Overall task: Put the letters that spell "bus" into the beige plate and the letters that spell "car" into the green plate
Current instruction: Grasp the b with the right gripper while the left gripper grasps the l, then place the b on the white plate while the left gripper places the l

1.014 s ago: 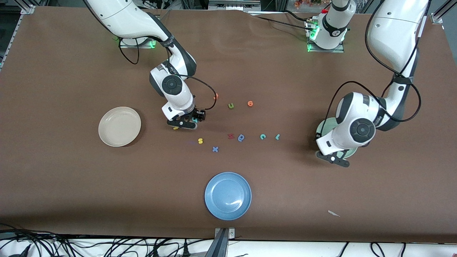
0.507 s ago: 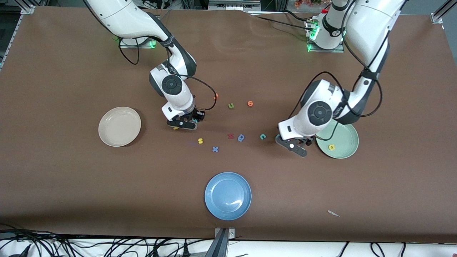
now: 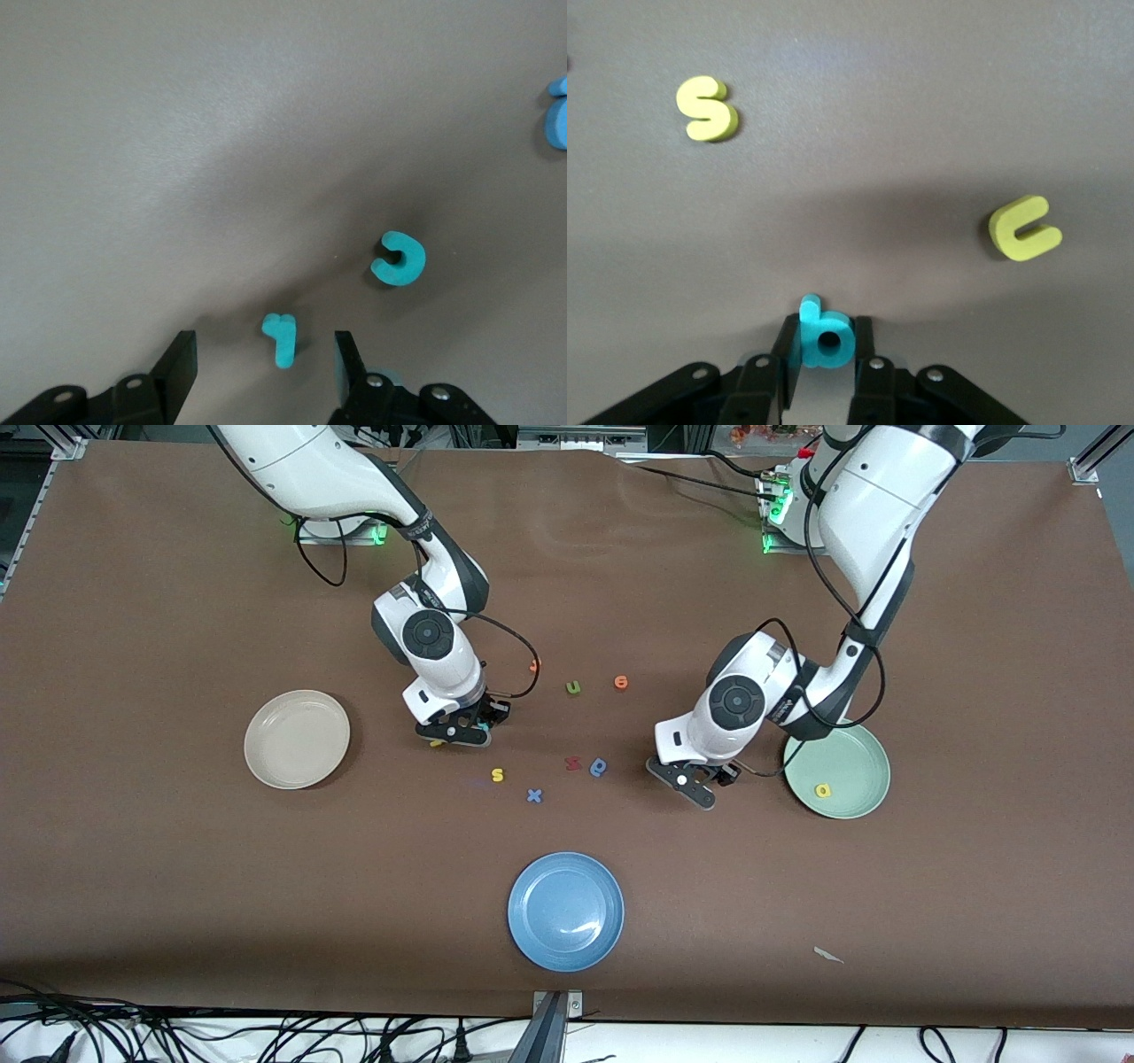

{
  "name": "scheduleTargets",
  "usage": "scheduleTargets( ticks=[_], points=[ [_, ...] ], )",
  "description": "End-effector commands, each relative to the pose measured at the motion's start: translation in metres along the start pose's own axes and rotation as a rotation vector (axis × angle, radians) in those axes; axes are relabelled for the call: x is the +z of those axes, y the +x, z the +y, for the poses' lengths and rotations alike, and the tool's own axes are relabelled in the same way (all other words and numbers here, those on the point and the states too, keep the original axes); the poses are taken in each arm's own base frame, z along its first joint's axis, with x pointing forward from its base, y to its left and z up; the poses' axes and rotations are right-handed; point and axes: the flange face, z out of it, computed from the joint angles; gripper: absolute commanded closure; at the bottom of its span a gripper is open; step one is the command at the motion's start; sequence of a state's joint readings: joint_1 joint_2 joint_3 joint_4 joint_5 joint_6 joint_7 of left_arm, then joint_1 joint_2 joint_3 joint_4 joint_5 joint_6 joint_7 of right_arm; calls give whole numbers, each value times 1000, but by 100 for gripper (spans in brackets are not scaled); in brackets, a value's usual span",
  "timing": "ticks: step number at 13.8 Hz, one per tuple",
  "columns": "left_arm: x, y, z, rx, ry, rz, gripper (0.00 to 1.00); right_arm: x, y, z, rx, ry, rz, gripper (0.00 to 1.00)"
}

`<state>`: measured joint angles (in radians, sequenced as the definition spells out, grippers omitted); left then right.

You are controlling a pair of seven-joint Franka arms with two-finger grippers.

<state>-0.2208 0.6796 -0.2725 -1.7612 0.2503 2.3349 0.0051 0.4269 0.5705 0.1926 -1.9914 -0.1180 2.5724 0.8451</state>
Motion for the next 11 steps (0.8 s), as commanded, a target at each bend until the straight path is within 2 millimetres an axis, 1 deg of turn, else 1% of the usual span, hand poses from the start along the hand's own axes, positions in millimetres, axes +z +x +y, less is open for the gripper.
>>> scheduleTargets(
  ticks=[1,2,3,4,5,6,7,8,9,10,11],
  points=[
    [5,2,5,7,26,7,30,-21,23,-7,-24,-46,-12,80],
    [10,2,4,5,23,9,34,-32,37,-3,-35,-75,-32,80],
    [11,2,4,3,21,12,47,-44,54,12,-54,-105,-47,80],
    [11,2,1,-2,21,14,62,-58,64,26,-87,-123,-54,80],
    [10,1,-4,-11,21,13,82,-69,75,45,-111,-143,-52,80],
    [7,1,-5,-14,22,12,97,-79,84,63,-140,-158,-50,80],
    [4,1,-7,-17,23,13,100,-86,93,83,-175,-175,-56,80],
    [-1,1,-10,-21,28,16,100,-94,101,102,-205,-186,-53,80],
    [-17,0,-21,-29,39,28,100,-101,103,117,-234,-193,-53,80],
    [-35,-5,-41,-56,51,21,100,-108,105,135,-262,-198,-55,80],
    [-50,-10,-60,-83,58,1,100,-116,107,159,-291,-202,-54,80]
  ],
)
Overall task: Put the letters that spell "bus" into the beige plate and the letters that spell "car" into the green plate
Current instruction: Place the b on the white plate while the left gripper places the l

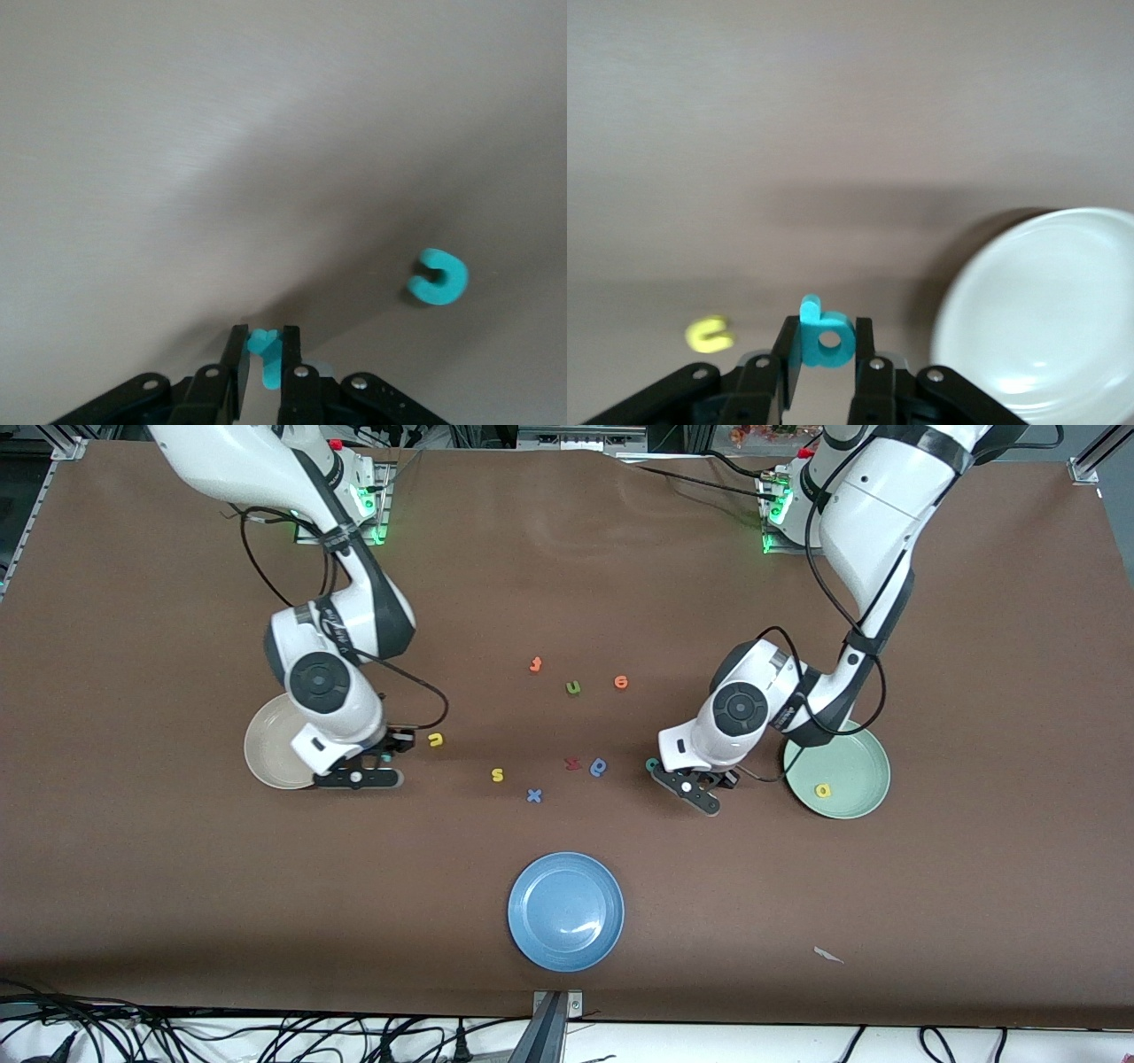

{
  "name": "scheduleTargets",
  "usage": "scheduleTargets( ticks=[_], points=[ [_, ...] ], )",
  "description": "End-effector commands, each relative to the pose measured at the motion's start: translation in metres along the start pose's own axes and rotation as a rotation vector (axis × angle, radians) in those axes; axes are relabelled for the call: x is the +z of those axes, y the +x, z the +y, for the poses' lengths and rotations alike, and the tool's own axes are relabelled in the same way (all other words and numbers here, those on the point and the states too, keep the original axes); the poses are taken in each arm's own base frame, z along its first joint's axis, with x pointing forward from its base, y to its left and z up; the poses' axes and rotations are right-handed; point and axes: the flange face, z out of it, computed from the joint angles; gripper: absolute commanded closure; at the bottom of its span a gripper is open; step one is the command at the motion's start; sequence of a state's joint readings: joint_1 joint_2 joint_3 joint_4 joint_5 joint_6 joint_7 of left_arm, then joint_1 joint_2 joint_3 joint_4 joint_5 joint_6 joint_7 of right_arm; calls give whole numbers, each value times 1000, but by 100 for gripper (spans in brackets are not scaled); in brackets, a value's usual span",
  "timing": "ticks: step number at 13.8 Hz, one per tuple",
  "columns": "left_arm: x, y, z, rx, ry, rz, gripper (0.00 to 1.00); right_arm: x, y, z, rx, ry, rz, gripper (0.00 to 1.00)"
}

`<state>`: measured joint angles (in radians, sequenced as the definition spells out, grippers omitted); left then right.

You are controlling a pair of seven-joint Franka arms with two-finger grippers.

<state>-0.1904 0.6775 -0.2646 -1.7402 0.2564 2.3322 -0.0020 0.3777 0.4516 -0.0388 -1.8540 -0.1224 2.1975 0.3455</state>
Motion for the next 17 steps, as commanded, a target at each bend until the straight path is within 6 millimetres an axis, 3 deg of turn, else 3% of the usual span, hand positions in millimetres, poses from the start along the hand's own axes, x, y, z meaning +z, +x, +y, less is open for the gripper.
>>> scheduleTargets(
  ticks=[1,4,7,8,9,10,11,14,16,17],
  points=[
    [-58,-15,-46,-56,60,-25,100,-8,-25,58,-96,-15,-5,80],
    [-76,-35,-90,-92,69,-79,100,16,-43,126,-167,11,18,80],
    [-57,-69,-168,-73,35,-118,99,43,-60,156,-169,61,58,78],
    [-44,-80,-187,-75,16,-135,92,48,-63,157,-155,73,71,74],
    [-37,-84,-195,-80,8,-139,78,50,-63,157,-138,85,69,53],
    [-32,-86,-198,-84,4,-146,29,49,-63,157,-105,105,68,2],
    [-32,-86,-198,-85,2,-145,1,47,-62,157,-94,122,61,0],
    [-44,-74,-179,-69,7,-129,0,25,-46,151,-76,137,13,0],
    [-61,-56,-144,-34,-6,-95,0,14,-40,134,-4,193,-2,0],
    [-66,-47,-125,-31,-15,-81,0,14,-37,114,24,226,-4,0]
  ],
)
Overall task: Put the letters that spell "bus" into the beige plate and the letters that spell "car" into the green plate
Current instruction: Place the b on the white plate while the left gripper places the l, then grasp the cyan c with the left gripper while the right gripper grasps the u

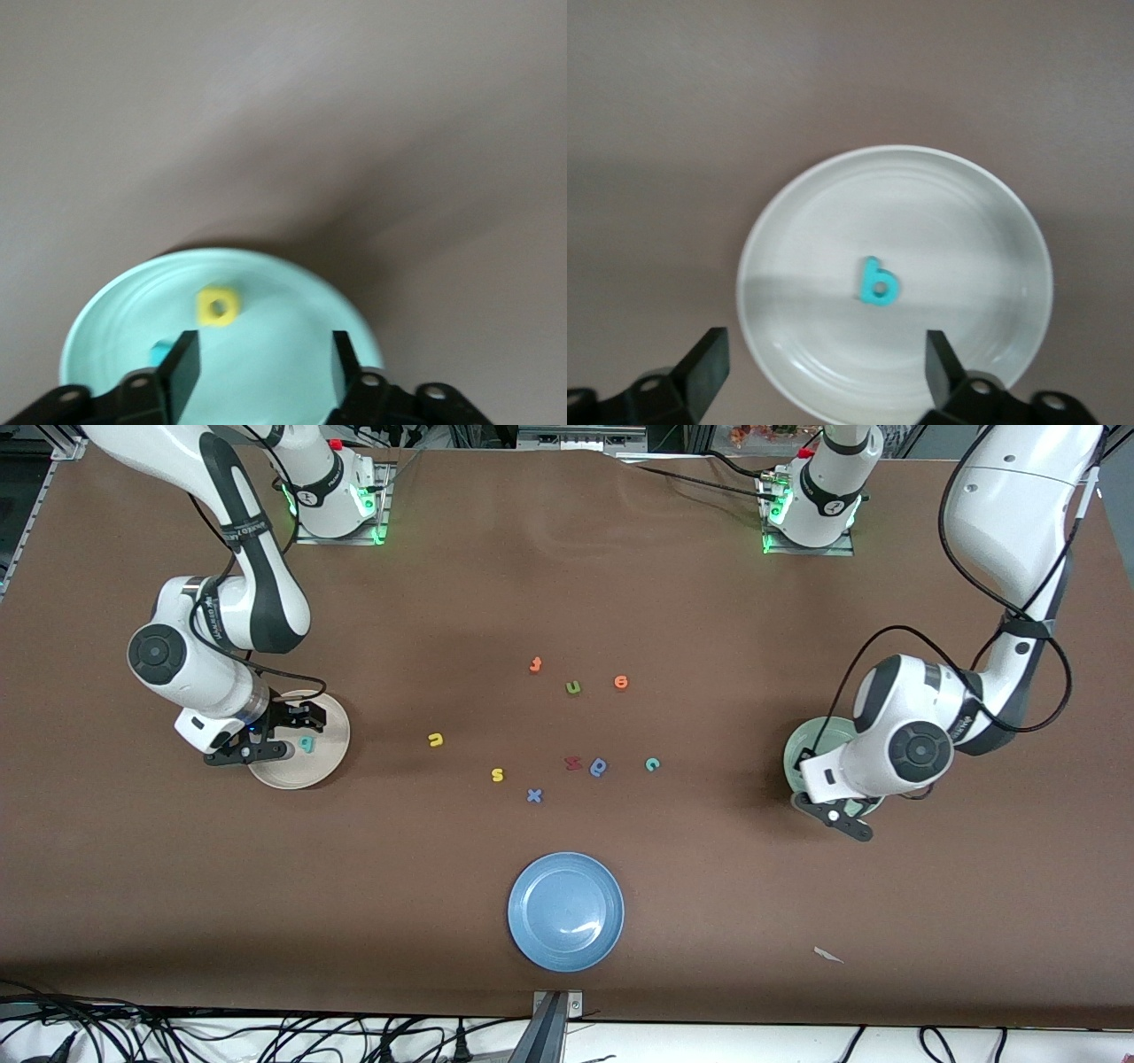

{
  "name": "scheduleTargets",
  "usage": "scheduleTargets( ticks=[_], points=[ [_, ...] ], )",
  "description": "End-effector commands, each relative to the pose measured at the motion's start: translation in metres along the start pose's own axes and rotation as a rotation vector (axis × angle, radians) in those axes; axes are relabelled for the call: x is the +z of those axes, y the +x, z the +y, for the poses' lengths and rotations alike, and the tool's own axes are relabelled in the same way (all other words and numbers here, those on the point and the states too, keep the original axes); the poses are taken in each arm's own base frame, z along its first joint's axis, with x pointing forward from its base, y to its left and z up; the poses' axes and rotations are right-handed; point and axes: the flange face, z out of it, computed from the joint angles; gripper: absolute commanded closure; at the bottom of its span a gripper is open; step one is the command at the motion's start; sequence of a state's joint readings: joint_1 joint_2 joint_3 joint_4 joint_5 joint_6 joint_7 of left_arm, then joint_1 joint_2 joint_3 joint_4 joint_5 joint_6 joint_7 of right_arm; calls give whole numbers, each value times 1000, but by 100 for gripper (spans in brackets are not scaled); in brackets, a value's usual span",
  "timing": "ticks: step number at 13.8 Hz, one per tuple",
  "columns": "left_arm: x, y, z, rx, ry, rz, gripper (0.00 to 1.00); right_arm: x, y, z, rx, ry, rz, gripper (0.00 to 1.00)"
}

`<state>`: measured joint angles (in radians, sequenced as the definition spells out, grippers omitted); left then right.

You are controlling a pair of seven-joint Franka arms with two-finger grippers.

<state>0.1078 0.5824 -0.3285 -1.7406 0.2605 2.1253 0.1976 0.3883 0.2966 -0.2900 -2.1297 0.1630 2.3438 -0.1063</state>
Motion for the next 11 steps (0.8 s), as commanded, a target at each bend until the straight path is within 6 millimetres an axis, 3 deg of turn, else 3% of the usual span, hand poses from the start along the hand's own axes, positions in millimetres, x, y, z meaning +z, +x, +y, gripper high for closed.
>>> scheduleTargets(
  ticks=[1,5,8,9,11],
  points=[
    [-25,16,52,25,4,40,0,-1,12,-43,94,65,-4,0],
    [-21,55,135,78,-26,114,0,19,33,-125,235,47,3,0],
    [5,70,218,-37,-36,100,2,47,40,-159,264,30,38,0],
    [11,74,229,-63,-33,130,4,56,39,-167,274,26,48,0],
    [30,78,226,-59,-7,156,14,66,35,-187,292,26,74,0]
  ],
)
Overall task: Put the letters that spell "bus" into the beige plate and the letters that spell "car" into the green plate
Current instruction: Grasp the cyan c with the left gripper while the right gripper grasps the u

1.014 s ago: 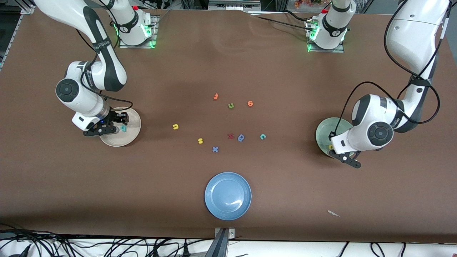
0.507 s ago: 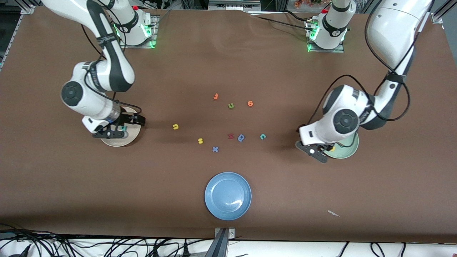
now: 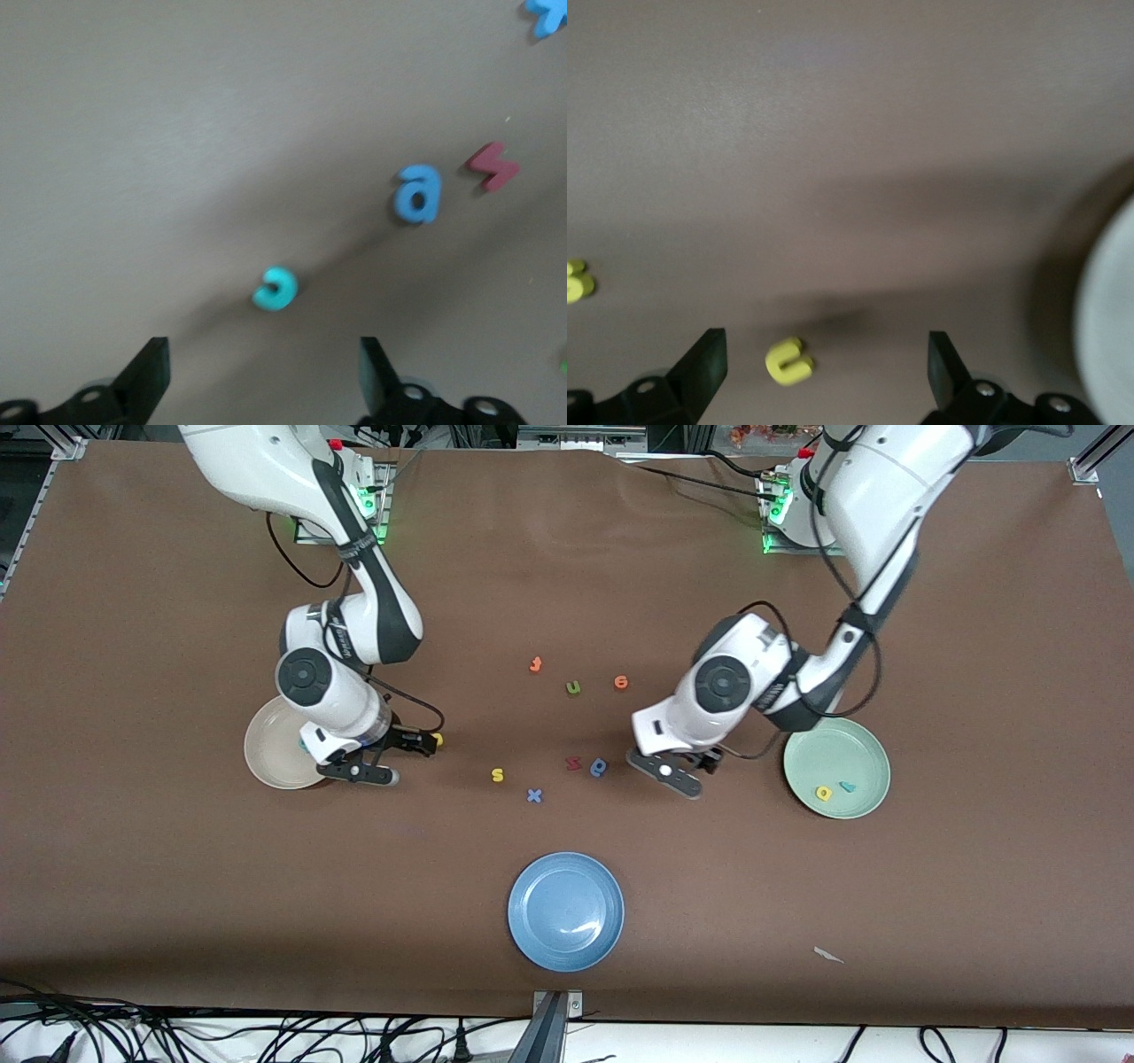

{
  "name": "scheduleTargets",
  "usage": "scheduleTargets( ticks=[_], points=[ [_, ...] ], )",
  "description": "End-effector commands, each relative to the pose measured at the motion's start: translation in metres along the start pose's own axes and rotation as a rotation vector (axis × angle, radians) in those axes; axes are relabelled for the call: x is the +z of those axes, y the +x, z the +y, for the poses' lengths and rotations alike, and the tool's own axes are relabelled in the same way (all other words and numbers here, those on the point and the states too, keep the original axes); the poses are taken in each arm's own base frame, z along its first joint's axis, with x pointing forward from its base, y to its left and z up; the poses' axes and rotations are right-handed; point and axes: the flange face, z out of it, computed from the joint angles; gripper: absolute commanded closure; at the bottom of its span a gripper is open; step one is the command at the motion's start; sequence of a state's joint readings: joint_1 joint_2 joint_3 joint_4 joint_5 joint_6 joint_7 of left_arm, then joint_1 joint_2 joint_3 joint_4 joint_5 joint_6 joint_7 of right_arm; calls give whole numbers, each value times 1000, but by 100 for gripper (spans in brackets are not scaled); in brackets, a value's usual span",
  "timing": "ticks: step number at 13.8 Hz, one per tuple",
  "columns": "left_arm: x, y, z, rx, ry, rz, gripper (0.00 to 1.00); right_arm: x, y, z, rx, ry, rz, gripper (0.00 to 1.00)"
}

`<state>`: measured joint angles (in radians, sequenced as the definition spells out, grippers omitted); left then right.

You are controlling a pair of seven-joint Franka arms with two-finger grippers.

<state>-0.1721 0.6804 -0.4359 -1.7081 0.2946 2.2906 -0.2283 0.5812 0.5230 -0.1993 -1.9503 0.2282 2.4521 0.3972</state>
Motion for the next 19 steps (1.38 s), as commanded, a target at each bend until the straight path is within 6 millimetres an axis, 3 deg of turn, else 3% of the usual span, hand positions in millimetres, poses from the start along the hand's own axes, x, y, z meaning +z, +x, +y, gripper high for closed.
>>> scheduleTargets(
  ticks=[1,5,6,15,16,18,19],
  points=[
    [26,9,-15,-1,46,21,16,12,-6,-24,39,11,31,0],
    [38,10,-8,16,40,35,37,21,-23,-32,43,-3,22,1],
    [39,10,-8,15,39,33,48,23,-23,-31,42,-2,32,4],
    [50,8,-4,7,32,19,49,37,-44,-24,33,-11,32,27],
    [51,9,-5,7,30,28,57,36,-44,-24,33,-10,31,31],
    [49,11,-5,9,23,47,89,36,-44,-25,32,-9,32,38],
    [48,11,-6,7,25,49,99,36,-44,-25,33,-9,33,42]
  ],
)
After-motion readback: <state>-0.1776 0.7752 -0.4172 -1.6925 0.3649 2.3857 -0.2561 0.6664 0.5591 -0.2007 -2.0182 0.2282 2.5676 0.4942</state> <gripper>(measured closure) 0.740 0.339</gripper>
